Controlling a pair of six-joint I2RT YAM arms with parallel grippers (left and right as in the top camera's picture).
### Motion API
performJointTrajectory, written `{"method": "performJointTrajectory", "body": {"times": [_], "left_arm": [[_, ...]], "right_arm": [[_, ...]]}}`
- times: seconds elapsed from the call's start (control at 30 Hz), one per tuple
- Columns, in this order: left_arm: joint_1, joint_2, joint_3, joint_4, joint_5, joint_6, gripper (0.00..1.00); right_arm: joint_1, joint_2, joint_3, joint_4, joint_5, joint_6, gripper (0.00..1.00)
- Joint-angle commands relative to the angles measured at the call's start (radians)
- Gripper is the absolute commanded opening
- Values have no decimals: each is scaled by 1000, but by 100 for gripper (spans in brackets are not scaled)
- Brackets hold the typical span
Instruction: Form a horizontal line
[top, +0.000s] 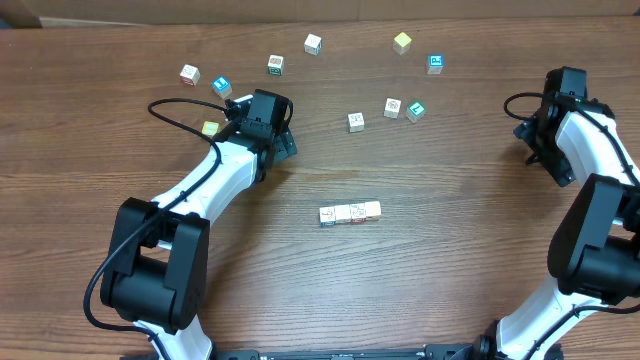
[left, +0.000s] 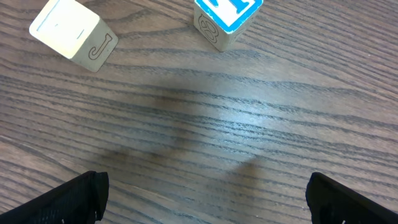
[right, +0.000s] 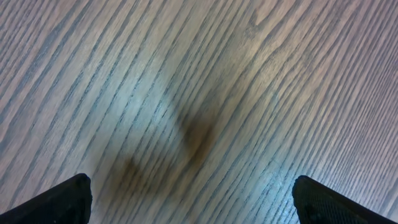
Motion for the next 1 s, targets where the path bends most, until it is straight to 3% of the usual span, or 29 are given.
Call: {"method": "performJointTrajectory", "body": {"times": [0.0, 0.67, 0.8, 0.97], "left_arm": [[4, 5, -3, 4, -21, 2, 99], [5, -6, -3, 14, 6, -3, 100], [25, -41, -3, 7, -43, 3, 100], [132, -146, -3, 8, 49, 144, 100]], "right_arm": [[1, 14, 20, 2, 11, -1, 100], [1, 14, 20, 3, 11, -1, 100], [1, 14, 20, 2, 11, -1, 100], [1, 14, 20, 3, 11, -1, 100]]}}
